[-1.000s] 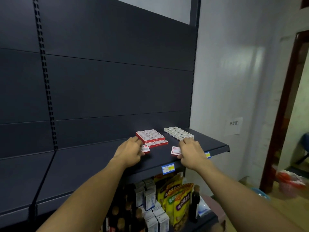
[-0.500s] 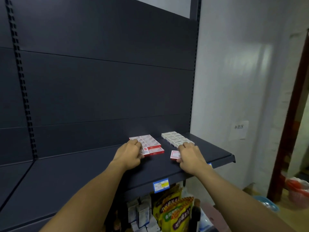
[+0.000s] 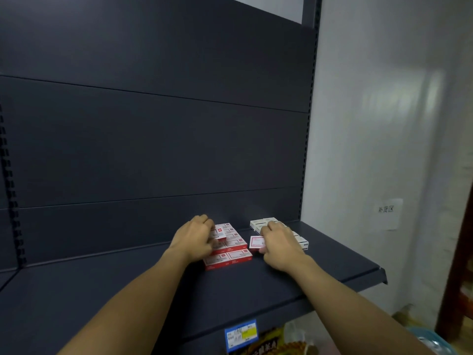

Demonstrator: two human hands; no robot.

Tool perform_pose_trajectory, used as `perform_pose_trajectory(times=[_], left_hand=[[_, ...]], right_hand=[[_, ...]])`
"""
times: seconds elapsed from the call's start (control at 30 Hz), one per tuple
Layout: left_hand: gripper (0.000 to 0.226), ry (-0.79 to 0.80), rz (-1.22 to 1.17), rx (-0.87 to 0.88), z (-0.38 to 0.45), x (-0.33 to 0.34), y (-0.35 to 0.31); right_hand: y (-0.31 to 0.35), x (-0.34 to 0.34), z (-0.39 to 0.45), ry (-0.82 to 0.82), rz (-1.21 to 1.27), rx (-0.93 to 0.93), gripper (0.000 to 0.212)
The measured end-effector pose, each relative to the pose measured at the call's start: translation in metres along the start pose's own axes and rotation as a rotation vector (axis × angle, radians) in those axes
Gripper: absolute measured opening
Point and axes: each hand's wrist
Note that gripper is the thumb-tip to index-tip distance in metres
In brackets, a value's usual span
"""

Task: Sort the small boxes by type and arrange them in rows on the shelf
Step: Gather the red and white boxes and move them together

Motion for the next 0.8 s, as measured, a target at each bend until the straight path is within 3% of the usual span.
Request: perform_pose_trajectory(times=[0.5, 0.8], left_hand=[[0.046, 0.014, 0.07, -0.123, -0.002, 0.021, -0.019], [0.041, -0.182, 0.062, -0.195, -0.051, 0.035, -0.047]], right_hand=[[-0.037, 0.055, 0.035, -0.075, 0.242, -0.091, 0.039], [-0.028, 0.088, 0.023, -0.209, 0.544, -0.163, 0.043]])
Point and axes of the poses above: each hand's wrist, its own z-axis towards the middle knuckle, its own x-axis out of the palm, y = z × x, and after that the axes turned 11 degrees about -y, right-handed
